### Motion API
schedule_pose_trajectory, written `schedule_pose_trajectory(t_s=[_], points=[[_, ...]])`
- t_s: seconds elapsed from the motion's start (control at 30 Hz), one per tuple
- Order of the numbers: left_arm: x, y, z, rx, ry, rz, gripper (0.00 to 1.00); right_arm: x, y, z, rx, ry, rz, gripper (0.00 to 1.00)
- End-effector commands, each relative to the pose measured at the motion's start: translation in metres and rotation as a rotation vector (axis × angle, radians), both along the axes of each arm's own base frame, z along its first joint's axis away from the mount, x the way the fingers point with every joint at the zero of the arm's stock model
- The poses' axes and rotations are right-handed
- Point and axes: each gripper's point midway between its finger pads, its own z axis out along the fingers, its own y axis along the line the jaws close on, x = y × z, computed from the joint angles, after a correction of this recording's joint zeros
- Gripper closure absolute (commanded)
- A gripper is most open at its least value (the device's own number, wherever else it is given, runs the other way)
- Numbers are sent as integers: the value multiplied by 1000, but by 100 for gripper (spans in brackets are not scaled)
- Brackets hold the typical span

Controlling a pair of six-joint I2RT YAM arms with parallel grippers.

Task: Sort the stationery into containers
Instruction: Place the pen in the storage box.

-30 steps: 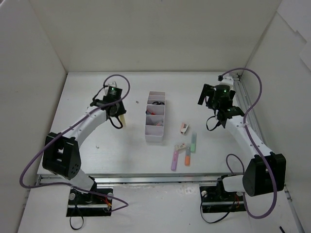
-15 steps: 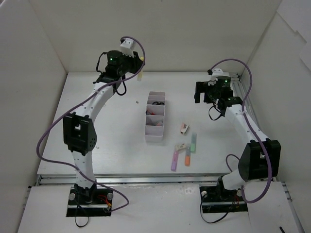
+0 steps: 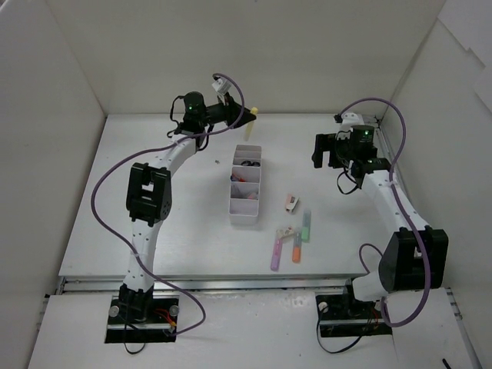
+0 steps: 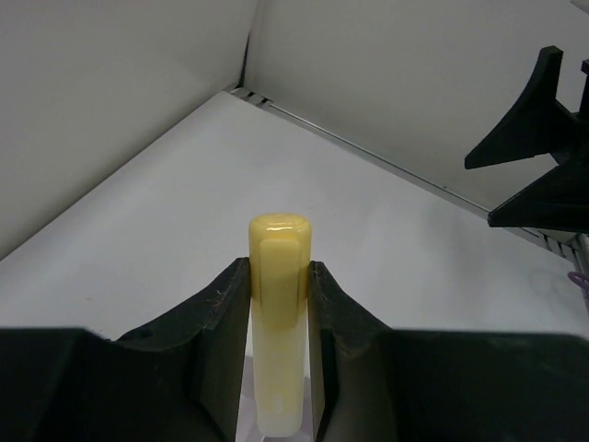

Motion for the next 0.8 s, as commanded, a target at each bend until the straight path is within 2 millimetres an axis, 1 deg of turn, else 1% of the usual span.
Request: schedule_pose_trajectory(t_s=[0.0,0.03,0.1,0.13,0.2,0.23,0.27,0.33,0.37,0.4,0.47,0.5,0.53,0.77], points=[[-37,-10,81,-111,-220,-157,100,-4,0,36,-2,-114,20,2],[-41,-14,79,-112,-218,-166,100,-5,-2,38,-2,-121,18,2],[-40,-13,76,-102,-223,-148,100,-10,-3,39,-10,-127,17,2],[-43,-17,68,-88,-193,-145,100,-11,-4,39,-14,-129,16,2],[-35,-14,53,-53,-187,-93,100,-16,-6,39,-24,-133,10,2],[-38,-16,50,-39,-170,-82,100,-17,-7,40,-28,-137,8,2],[-34,-15,46,-29,-168,-58,100,-19,-8,39,-33,-138,6,2],[-33,-12,34,4,-156,-38,100,-21,-8,40,-36,-141,7,2],[-38,-17,34,7,-157,-45,100,-22,-8,40,-38,-143,8,2],[-40,-16,27,16,-144,-44,100,-21,-7,41,-36,-144,9,2],[-42,-14,29,16,-146,-36,100,-21,-7,42,-35,-147,10,2],[-42,-13,25,22,-141,-25,100,-21,-7,44,-31,-150,12,2],[-43,-12,27,22,-148,-20,100,-21,-6,44,-28,-150,15,2],[-46,-10,21,28,-138,-17,100,-24,-5,48,-19,-159,15,2]])
